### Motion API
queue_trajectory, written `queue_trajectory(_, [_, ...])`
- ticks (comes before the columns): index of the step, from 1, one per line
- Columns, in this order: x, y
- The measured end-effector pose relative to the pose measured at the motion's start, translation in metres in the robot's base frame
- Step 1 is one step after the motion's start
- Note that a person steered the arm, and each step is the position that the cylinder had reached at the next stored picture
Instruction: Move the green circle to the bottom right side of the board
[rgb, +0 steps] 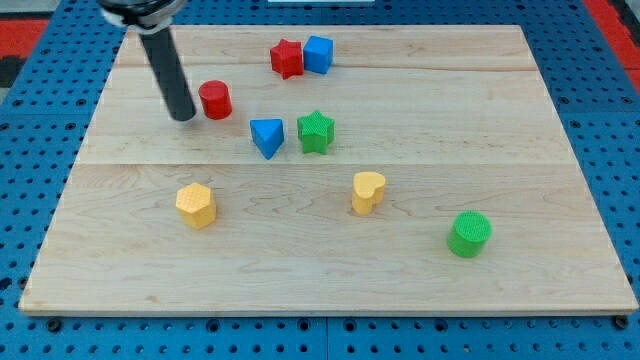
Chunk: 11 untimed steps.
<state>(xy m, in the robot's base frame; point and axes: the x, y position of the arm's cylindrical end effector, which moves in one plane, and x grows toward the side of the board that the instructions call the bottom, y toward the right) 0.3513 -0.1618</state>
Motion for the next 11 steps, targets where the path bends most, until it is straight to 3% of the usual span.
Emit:
queue_trajectory(1, [-0.023,0.028])
queue_trajectory(2, [-0.02,0.057])
queue_trajectory(3, [0.014,0.057])
queue_trajectory(4, [0.01,0.098])
queue_trajectory(5, [-0.028,0.099])
queue_trajectory(6, [-0.029,0.098])
queue_trajectory(7, [-0.009,0.149])
queue_trajectory(8, [-0.018,0.249])
queue_trajectory(10, [0.097,0.329])
queue_trajectory(11, [0.171,0.319])
